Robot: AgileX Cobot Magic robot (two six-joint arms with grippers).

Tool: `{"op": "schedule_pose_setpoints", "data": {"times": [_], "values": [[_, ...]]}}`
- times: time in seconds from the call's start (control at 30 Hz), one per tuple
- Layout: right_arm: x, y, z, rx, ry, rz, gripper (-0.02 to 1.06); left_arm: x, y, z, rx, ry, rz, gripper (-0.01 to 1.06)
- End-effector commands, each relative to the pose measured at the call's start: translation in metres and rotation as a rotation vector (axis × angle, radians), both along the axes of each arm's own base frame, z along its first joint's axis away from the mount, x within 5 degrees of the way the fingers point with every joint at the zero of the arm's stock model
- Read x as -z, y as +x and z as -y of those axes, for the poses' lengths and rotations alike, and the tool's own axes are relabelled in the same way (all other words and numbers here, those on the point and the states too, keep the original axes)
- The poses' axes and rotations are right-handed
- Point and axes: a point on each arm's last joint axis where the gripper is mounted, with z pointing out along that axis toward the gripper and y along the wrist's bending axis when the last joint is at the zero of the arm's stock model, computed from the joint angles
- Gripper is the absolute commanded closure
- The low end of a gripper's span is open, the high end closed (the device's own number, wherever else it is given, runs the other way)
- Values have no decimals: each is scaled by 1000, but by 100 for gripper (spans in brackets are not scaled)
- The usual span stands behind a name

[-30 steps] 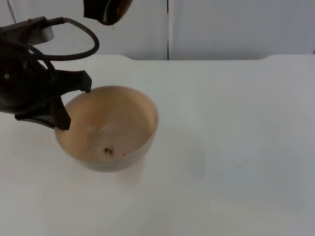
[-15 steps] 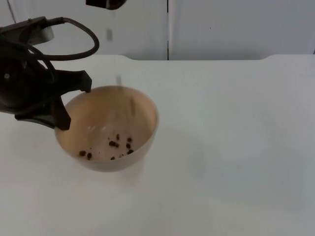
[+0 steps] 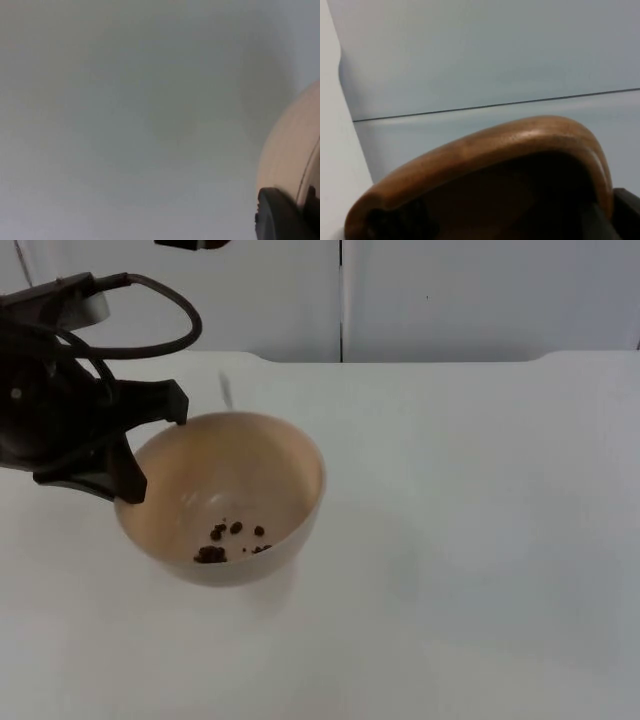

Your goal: Pick up the bowl with the left hand and pour the coffee beans from the cup into the bowl with the right hand.

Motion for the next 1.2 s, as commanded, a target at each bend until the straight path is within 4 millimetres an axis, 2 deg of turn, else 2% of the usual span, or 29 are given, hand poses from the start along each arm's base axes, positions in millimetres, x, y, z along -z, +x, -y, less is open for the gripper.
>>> {"op": "schedule_pose_setpoints", "data": {"times": [0.0, 0.3, 0.87, 1.17], "values": [[-12, -4, 4, 8, 21, 38, 104, -3, 0, 0, -15, -14, 7, 105], [-14, -12, -1, -9, 35, 62, 104, -3, 0, 0, -18, -16, 9, 105], [-15, -12, -1, -10, 33, 66, 104, -3, 0, 0, -18, -16, 9, 105], [-2, -5, 4, 2, 16, -76, 104, -3, 0, 0, -20, -20, 8, 105]]}}
